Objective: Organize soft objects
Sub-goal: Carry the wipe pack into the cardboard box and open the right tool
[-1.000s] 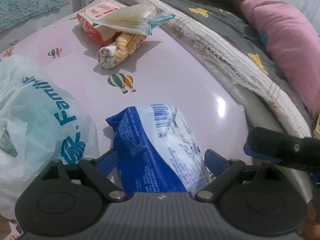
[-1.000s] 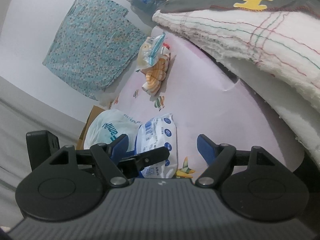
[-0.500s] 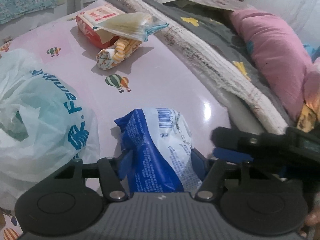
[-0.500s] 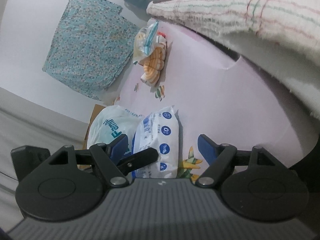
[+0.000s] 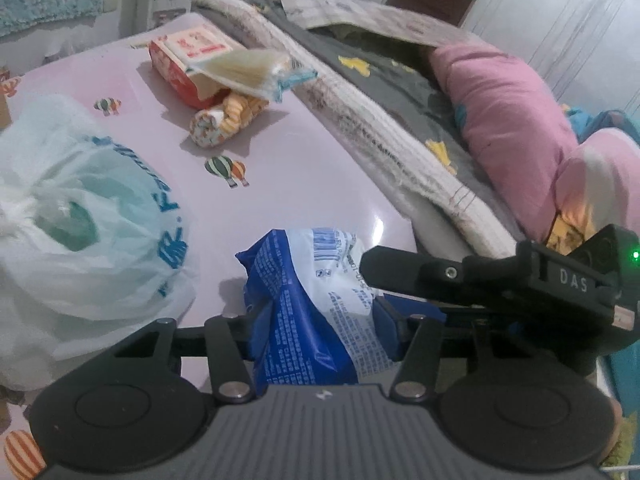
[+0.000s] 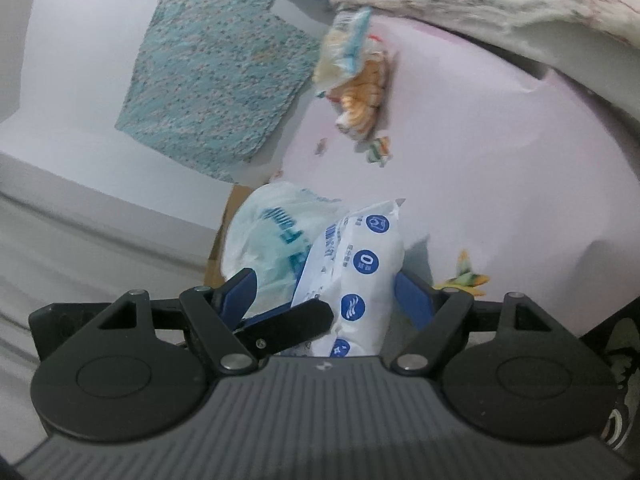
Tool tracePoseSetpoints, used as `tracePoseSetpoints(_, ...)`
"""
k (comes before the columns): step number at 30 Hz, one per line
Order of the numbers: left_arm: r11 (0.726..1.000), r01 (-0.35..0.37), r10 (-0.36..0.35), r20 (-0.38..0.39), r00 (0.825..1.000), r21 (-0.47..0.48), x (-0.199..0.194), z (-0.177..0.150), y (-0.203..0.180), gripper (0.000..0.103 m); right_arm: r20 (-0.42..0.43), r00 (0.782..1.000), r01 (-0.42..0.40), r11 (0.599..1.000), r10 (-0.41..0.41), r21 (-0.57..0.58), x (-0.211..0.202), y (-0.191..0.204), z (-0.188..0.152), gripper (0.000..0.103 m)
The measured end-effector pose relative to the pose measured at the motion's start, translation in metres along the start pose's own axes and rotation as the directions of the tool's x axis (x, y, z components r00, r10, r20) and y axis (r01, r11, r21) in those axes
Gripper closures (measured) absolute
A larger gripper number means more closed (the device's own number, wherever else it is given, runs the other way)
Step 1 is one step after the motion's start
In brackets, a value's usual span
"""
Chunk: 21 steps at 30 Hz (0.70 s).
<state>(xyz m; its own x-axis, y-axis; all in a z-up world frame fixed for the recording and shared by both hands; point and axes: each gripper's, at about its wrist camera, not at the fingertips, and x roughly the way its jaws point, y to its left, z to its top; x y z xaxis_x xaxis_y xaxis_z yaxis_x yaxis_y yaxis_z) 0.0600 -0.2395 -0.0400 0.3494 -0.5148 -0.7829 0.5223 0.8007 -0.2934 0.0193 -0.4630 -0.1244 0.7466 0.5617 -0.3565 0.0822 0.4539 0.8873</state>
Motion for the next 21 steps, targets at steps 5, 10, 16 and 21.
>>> tracePoseSetpoints(5, 1.0, 0.01, -0.01, 0.066, 0.998, 0.002, -0.035, -0.004, 0.005, 0.049, -0.01, 0.999, -0.045, 0.998, 0.044, -0.046, -0.007, 0.027, -0.004, 0.026)
tracePoseSetpoints(10, 1.0, 0.001, 0.001, 0.156, 0.988, -0.016, -0.076, -0.009, 0.016, 0.049, -0.041, 0.995, -0.101, 0.987, 0.096, -0.127, -0.006, 0.066, -0.008, 0.026)
tracePoseSetpoints(16, 0.994, -0.08, 0.1, 0.292, 0.951, -0.081, -0.136, -0.017, 0.046, 0.049, -0.136, 0.976, -0.199, 0.95, 0.17, -0.24, 0.028, 0.126, -0.012, 0.025)
tracePoseSetpoints(21, 0.975, -0.138, 0.196, 0.372, 0.907, -0.177, -0.18, -0.018, 0.089, 0.049, -0.248, 0.948, -0.277, 0.904, 0.201, -0.324, 0.083, 0.187, -0.017, 0.023)
